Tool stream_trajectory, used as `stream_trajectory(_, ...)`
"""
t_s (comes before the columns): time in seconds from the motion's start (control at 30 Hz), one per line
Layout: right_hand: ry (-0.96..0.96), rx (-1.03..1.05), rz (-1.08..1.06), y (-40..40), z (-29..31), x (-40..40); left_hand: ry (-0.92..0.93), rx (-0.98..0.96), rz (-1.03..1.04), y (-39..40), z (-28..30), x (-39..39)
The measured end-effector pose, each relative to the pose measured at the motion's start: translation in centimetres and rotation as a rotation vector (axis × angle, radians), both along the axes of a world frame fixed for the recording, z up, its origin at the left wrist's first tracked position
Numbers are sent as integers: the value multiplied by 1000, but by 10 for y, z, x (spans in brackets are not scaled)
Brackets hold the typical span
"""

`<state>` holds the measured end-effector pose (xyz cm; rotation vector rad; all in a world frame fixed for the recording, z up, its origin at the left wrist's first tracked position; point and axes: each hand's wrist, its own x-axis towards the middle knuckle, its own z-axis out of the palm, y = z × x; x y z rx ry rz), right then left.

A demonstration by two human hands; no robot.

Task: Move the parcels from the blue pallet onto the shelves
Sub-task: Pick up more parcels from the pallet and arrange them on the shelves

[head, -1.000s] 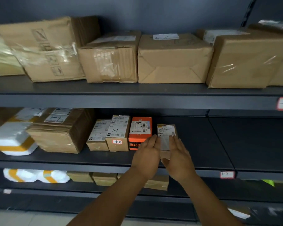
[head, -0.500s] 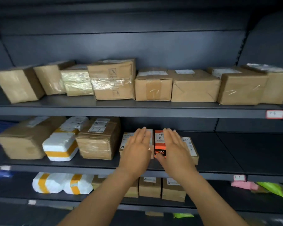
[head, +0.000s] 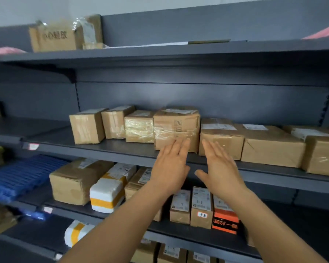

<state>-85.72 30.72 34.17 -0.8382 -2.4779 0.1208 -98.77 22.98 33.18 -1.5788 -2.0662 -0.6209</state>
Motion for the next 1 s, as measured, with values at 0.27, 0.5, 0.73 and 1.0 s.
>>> stream_trajectory(0.27,-48,94,31,53,45,-73,52,-34,197,27,45,-73)
stream_trajectory(0.5,-116,61,-9,77,64,-126,40,-75,413,9,58,-141)
stream_trajectory(0.73,-80,100,-5,78,62,-161,-23,-148,532,-27,54,-206)
stream_trajectory(1.0,-57,111,-24,60,61,-208,-118,-227,600,-60,55,-281)
